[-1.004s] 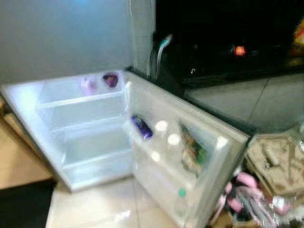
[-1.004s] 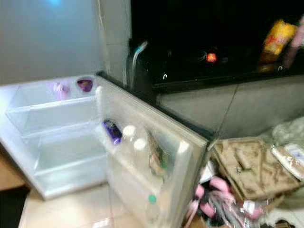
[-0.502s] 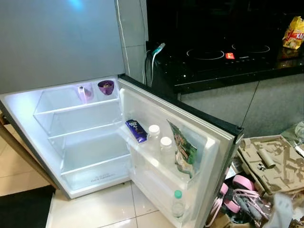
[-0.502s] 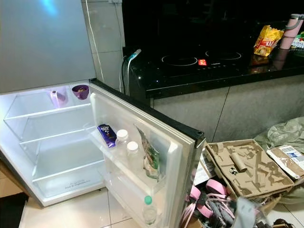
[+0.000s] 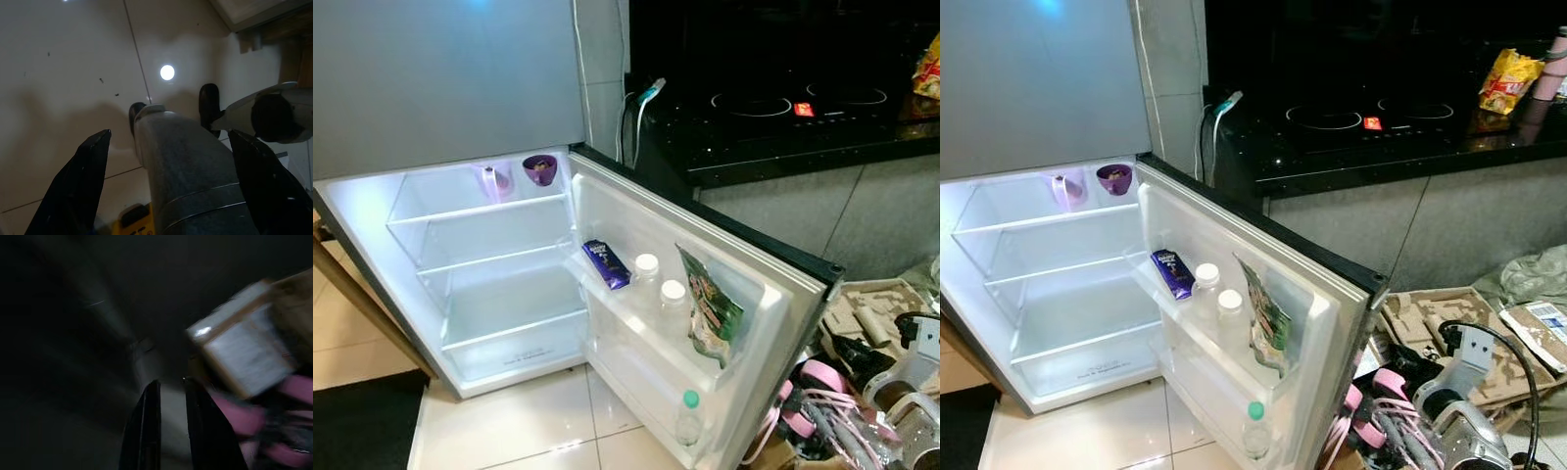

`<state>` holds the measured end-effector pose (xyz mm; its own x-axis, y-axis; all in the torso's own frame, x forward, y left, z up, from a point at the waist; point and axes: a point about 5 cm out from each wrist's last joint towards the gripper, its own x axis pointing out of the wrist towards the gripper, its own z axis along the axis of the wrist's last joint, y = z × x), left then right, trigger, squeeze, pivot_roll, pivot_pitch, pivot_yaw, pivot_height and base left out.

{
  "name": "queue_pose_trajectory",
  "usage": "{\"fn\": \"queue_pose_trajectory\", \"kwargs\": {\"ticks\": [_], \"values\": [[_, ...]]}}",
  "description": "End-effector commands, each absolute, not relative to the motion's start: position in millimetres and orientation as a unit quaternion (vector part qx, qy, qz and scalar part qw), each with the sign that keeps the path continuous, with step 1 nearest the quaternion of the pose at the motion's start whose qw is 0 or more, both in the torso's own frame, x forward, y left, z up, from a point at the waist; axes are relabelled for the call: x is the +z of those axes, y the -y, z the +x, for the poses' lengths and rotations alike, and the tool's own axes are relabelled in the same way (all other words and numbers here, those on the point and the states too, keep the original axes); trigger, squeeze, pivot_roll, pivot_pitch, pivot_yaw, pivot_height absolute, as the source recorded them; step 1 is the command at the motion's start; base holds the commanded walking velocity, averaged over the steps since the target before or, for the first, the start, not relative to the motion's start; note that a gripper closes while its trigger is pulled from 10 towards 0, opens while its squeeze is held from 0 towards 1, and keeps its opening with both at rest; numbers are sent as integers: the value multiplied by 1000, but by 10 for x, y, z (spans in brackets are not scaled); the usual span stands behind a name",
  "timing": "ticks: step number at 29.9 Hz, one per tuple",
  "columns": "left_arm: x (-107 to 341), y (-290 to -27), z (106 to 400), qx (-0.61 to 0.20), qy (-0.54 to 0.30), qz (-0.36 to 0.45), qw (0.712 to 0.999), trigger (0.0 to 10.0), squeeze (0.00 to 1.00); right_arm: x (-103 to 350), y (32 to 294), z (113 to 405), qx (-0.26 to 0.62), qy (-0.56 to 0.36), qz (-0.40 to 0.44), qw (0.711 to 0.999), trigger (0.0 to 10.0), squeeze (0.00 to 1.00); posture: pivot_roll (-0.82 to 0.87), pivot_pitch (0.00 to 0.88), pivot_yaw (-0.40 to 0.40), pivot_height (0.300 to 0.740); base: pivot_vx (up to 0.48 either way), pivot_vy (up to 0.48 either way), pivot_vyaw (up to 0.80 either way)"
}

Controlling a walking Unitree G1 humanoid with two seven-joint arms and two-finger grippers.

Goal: Restocking fridge

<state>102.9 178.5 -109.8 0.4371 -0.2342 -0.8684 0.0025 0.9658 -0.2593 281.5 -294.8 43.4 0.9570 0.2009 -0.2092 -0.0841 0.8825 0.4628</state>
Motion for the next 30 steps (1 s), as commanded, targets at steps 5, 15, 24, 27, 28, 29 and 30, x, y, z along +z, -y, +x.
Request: {"fn": "queue_pose_trajectory", "kwargs": {"ticks": [5,15,24,27,28,29,30], "values": [[-1131,-1746,928,-66,-542,-122,829,10000,0,330,2634,2704,256,-169,238,922,10000,0,-110,0,-10,740,0,0,0],[-1128,-1757,940,-67,-542,-117,830,10000,0,227,2427,2453,423,-219,252,842,10000,0,-110,0,-11,740,0,0,0],[-1133,-1754,924,-66,-544,-112,829,10000,0,-105,2543,2427,182,-286,168,926,10000,0,-113,0,-12,740,0,0,0],[-1134,-1754,920,-64,-544,-113,829,10000,0,-314,2563,2202,142,-348,133,917,10000,0,-114,0,-11,740,0,0,417],[-1135,-1752,919,-63,-544,-113,829,10000,0,-378,2568,2122,133,-369,116,913,10000,0,-108,0,-15,740,0,0,775],[-1135,-1752,919,-63,-544,-113,829,10000,0,-378,2568,2122,133,-369,116,913,10000,0,-108,0,-15,740,0,0,775],[-1136,-1751,918,-63,-545,-113,829,10000,0,-413,2571,2077,129,-381,105,910,10000,0,-108,0,-15,740,0,0,775]]}}
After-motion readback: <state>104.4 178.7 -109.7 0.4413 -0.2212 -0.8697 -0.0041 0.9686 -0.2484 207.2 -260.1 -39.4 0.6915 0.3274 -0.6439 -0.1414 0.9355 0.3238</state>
